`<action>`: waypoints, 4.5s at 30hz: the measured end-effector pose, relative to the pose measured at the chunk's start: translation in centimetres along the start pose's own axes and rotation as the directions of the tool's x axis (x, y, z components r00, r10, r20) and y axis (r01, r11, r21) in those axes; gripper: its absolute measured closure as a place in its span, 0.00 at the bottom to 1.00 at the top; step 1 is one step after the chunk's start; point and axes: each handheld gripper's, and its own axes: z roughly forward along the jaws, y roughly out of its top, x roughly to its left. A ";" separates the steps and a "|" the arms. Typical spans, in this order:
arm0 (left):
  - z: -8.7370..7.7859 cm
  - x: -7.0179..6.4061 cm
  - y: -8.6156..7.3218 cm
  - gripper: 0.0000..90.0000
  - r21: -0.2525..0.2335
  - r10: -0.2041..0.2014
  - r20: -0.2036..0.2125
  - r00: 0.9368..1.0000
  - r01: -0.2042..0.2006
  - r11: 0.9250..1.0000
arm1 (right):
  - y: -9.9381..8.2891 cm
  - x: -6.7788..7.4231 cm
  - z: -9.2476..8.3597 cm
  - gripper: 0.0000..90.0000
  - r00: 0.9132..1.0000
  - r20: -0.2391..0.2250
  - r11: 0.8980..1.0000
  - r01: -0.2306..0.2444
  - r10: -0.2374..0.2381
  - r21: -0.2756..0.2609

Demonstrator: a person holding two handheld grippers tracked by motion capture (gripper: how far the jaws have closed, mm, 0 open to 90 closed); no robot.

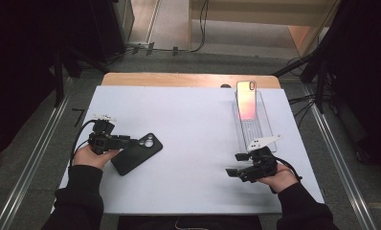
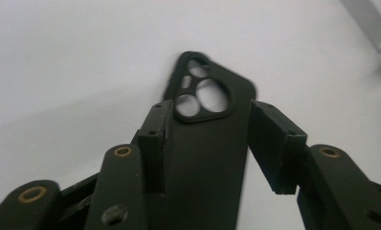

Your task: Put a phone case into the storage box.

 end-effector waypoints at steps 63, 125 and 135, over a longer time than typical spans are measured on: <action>-0.3 -2.8 -1.9 0.28 -0.077 0.196 0.141 0.970 -0.187 0.979 | -0.9 0.0 -0.2 0.25 1.000 0.018 0.999 -0.007 0.007 0.036; 5.1 -0.5 -1.9 0.01 0.181 0.367 -0.038 0.929 -0.355 0.917 | -1.0 0.0 -0.1 0.25 1.000 0.023 0.998 -0.010 0.009 0.057; 5.4 -1.4 -2.8 0.06 0.160 0.400 -0.138 0.906 -0.378 0.912 | -1.0 0.0 -0.1 0.25 1.000 0.025 0.998 -0.011 0.010 0.059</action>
